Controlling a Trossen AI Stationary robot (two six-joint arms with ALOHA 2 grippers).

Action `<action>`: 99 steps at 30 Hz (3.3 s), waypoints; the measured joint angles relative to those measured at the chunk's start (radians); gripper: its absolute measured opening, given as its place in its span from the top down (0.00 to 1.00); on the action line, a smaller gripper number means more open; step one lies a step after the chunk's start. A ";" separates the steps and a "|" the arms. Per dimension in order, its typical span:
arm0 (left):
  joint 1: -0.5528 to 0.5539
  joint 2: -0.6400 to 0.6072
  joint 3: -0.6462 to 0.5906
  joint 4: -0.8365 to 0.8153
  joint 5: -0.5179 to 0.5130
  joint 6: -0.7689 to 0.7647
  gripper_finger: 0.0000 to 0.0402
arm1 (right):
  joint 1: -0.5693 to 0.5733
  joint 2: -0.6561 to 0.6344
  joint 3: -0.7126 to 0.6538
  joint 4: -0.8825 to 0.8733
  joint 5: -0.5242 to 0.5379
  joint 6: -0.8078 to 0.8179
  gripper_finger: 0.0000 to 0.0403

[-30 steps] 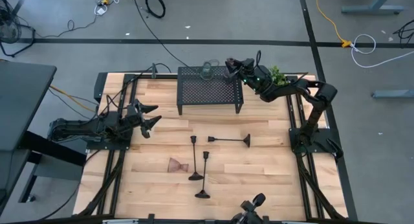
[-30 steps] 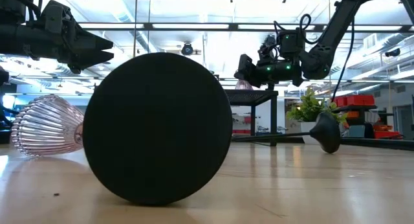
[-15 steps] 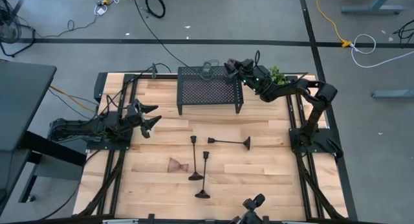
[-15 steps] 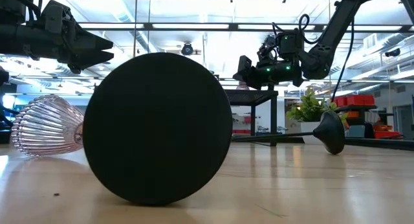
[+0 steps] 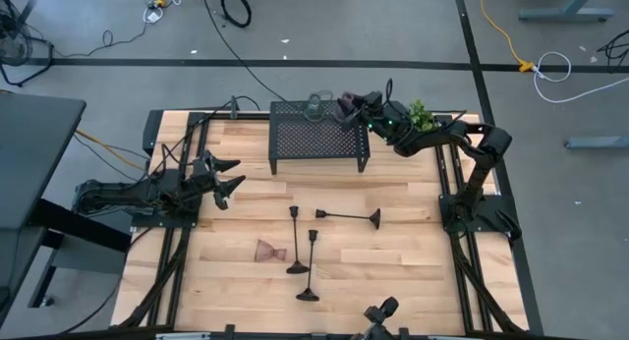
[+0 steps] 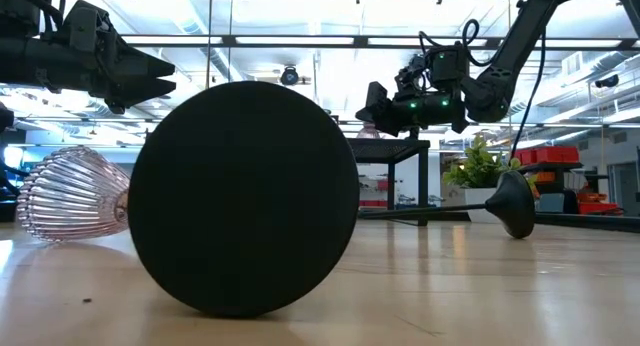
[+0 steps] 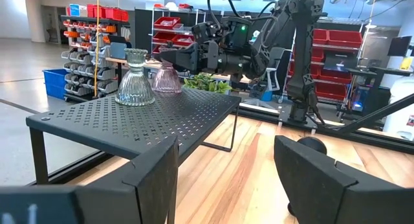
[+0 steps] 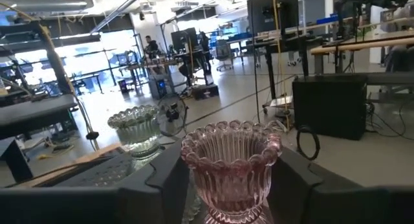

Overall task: Pick & Place candle stick holders
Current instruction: Put the right pink glass candle holder on the shelf, then put the pink glass candle holder on the shelf

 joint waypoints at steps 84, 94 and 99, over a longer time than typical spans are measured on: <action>-0.216 0.586 0.261 -0.216 0.281 -0.218 0.37 | 0.557 -0.496 -0.001 -0.610 -0.251 0.054 0.29; -0.347 0.969 0.508 -0.321 0.325 -0.265 0.37 | 0.675 -0.496 -0.001 -0.663 -0.133 0.071 0.29; -0.391 1.125 0.654 -0.422 0.345 -0.264 0.37 | 0.712 -0.495 -0.001 -0.669 -0.092 0.071 0.29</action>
